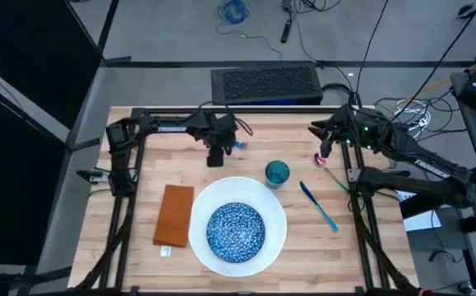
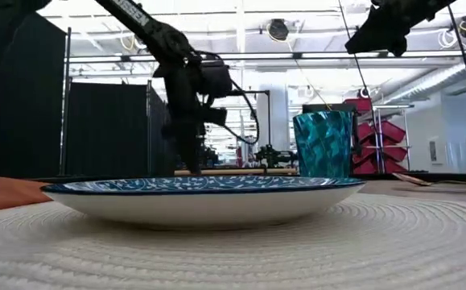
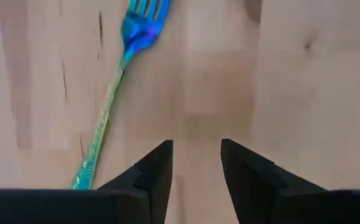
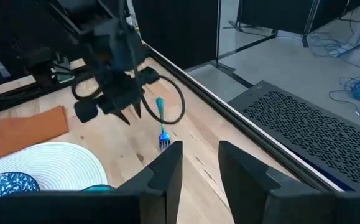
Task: Set table place
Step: Stack the blue fork on top of the brown table napkin
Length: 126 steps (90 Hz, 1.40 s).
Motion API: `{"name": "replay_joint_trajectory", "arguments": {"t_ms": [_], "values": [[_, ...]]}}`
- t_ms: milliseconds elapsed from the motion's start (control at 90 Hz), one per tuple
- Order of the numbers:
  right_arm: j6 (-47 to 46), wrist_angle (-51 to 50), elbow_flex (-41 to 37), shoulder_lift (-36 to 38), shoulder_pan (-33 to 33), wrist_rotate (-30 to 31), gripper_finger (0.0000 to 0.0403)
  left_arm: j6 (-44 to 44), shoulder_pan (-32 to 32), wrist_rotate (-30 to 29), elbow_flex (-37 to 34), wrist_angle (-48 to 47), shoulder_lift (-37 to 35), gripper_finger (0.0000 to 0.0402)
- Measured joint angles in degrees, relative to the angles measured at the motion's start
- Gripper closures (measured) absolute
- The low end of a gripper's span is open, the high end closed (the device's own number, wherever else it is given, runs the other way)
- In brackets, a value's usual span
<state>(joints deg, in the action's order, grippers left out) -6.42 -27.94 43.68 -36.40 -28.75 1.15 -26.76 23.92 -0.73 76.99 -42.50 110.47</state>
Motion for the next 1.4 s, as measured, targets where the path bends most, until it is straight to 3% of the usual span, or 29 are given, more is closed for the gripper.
{"name": "replay_joint_trajectory", "arguments": {"t_ms": [211, 367, 533, 800, 1400], "values": [[-0.4, 0.0, 0.0, -0.2, 0.0, 0.0, 0.0312, -4.2, 0.1, -5.2, 0.5, 5.8, 0.5, 0.0278], [-0.4, -0.1, 0.0, -0.3, 0.0, 0.0, 0.0312, -7.6, 0.3, -6.0, 1.8, 6.4, 0.7, 0.0278], [0.0, -0.1, 0.0, -0.3, 0.0, 0.0, 0.0312, -10.2, 1.3, -5.1, 4.1, 3.6, 2.9, 0.0278], [0.0, -0.1, 0.0, -0.3, 0.0, -1.3, 0.0312, -11.1, 5.2, 2.4, 8.3, 1.0, 3.8, 0.0278], [-0.2, -0.1, 0.0, -0.3, 0.0, -1.6, 0.0312, -12.2, 5.9, 1.7, 8.7, -0.6, 9.2, 0.0279]]}}
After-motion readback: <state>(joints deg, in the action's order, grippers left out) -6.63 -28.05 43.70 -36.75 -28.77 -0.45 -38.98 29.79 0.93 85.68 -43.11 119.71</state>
